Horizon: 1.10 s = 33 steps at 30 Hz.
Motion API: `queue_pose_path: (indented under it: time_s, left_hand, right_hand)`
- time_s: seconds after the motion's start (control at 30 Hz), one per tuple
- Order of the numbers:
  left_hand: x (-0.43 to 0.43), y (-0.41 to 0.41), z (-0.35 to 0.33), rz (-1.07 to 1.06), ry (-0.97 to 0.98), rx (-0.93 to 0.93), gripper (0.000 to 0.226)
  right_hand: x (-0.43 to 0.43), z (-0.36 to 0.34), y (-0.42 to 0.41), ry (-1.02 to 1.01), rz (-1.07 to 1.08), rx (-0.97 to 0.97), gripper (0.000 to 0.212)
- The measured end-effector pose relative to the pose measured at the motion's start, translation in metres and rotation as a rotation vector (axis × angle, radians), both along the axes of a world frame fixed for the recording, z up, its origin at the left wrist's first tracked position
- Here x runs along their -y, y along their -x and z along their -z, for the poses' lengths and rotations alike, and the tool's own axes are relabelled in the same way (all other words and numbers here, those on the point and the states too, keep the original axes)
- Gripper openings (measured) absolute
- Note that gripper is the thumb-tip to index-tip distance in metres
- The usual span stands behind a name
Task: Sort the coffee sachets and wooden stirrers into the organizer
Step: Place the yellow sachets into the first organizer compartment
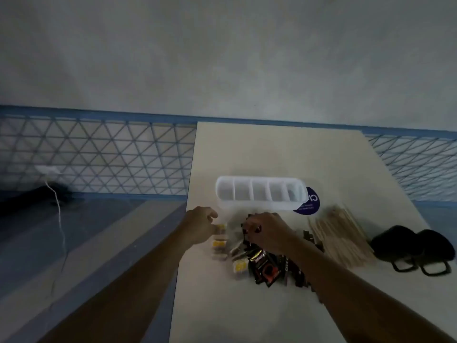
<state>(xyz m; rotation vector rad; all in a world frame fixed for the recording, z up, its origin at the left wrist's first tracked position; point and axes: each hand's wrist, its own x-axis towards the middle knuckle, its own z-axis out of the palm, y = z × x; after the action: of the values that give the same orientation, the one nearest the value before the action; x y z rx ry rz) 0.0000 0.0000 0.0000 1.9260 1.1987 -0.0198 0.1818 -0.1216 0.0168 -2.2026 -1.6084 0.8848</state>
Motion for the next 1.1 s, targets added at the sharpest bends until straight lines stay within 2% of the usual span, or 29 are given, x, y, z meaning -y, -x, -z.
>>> queue_pose_path:
  time_s: [0.13,0.37,0.57,0.77,0.9,1.1]
  left_hand:
    - [0.004,0.009,0.016,-0.024,0.009,0.022,0.05]
    - [0.008,0.011,0.03,-0.042,-0.019,0.053,0.046]
    - [0.005,0.006,0.033,-0.05,-0.019,0.086,0.044]
    - [0.004,-0.002,0.032,0.055,0.033,0.02,0.051]
    - [0.004,-0.004,0.033,0.061,0.045,0.026,0.052]
    - [0.003,-0.007,0.039,-0.042,-0.01,0.049,0.031]
  right_hand:
    - [0.004,0.018,0.013,0.031,0.003,0.031,0.029]
    - [0.004,0.04,0.029,0.037,0.015,0.136,0.032]
    - [-0.001,0.051,0.029,0.019,0.045,0.17,0.023]
    - [-0.007,0.055,0.026,-0.017,0.069,0.159,0.013]
    - [-0.013,0.056,0.022,-0.073,0.114,0.152,0.015]
    - [-0.02,0.056,0.02,-0.111,0.093,0.121,0.017]
